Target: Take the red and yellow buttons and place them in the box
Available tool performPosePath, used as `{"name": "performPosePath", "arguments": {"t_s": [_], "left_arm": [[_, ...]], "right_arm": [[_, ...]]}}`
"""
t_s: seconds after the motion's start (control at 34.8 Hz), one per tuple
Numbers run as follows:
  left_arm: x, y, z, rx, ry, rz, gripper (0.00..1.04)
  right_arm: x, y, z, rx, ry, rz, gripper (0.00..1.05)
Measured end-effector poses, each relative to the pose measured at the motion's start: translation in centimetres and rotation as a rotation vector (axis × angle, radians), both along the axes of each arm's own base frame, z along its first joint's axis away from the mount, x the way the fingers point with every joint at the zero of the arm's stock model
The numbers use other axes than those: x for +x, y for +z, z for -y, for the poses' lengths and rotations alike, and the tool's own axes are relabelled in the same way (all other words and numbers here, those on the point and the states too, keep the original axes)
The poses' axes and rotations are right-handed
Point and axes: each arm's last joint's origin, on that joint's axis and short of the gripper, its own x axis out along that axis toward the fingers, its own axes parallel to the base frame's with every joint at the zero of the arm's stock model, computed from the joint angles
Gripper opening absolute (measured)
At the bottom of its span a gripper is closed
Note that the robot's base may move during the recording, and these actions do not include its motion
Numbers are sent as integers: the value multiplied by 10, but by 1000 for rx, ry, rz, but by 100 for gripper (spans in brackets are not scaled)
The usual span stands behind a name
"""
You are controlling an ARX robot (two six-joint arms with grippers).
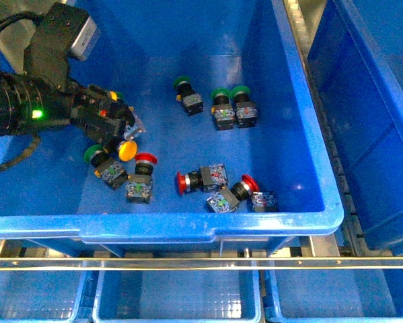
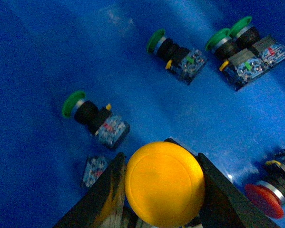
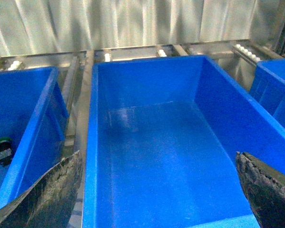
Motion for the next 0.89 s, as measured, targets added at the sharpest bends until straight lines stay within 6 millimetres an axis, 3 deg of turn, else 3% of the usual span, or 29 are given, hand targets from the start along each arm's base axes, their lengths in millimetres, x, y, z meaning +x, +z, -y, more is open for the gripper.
{"name": "performPosePath", "arguments": {"t_s": [0.12, 0.37, 0.66, 0.89], "left_arm": [[-11, 3, -3, -76, 39, -34, 34], [-27, 39, -2, -315, 100, -24, 34], [-54, 45, -1, -502, 116, -137, 34], [-64, 63, -1, -699, 125, -220, 34]], "right_arm": [[0, 0, 0, 0, 0, 0, 98], [0, 0, 0, 0, 0, 0, 98], [0, 0, 0, 0, 0, 0, 98], [0, 0, 0, 0, 0, 0, 98]]}}
